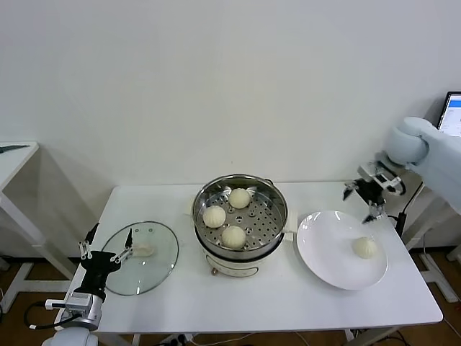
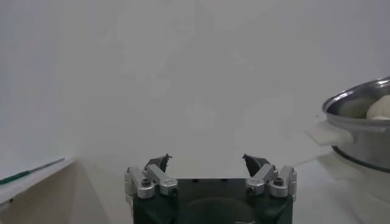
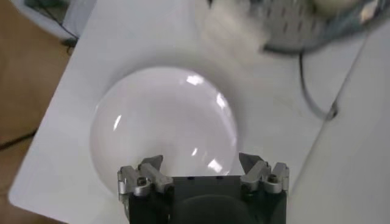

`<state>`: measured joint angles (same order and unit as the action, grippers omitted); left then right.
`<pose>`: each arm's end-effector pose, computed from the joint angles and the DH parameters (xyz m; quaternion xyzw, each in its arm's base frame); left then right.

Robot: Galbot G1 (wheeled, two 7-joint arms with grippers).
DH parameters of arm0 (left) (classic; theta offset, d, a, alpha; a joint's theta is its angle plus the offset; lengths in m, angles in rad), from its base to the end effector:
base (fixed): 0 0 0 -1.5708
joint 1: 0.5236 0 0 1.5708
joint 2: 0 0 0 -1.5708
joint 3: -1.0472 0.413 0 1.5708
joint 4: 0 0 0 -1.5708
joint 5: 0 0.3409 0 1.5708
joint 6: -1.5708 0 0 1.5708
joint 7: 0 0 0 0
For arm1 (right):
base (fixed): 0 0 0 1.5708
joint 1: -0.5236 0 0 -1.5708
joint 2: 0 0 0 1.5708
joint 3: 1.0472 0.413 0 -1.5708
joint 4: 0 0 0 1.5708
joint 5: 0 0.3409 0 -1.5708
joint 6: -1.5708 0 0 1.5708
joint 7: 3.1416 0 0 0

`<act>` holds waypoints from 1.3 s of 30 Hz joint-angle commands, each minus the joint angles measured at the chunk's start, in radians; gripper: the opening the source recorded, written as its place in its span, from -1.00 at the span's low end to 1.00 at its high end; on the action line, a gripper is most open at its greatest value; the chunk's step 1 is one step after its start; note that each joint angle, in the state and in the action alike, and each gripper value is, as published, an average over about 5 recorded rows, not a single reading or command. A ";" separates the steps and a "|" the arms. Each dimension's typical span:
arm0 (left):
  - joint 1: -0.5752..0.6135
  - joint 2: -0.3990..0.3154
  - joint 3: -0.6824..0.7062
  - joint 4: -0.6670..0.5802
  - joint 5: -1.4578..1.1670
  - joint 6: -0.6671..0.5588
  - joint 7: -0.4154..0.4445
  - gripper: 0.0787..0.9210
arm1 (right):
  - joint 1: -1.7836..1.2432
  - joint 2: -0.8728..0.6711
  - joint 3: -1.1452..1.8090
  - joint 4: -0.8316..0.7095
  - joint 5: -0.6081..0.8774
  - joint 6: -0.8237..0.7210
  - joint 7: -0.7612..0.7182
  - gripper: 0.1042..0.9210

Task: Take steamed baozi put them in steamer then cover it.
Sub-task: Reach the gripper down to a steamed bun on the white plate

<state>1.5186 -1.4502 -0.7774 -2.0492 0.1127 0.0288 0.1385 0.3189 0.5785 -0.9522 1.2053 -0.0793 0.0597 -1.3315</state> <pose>0.1497 0.1062 -0.3514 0.0197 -0.9860 -0.1643 0.0193 0.5523 -0.2745 -0.0838 0.5358 -0.4638 0.5880 0.3900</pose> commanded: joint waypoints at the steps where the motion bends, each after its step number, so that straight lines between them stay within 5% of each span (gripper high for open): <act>1: 0.002 -0.005 0.005 -0.007 0.008 0.004 -0.005 0.77 | -0.399 -0.038 0.393 -0.171 -0.172 -0.054 0.022 0.76; 39: 0.004 -0.013 0.007 -0.005 0.019 0.002 -0.008 0.77 | -0.536 0.111 0.539 -0.269 -0.281 -0.036 0.139 0.76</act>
<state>1.5231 -1.4631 -0.7723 -2.0566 0.1304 0.0305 0.1307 -0.1992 0.6782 -0.4335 0.9477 -0.3461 0.0231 -1.2040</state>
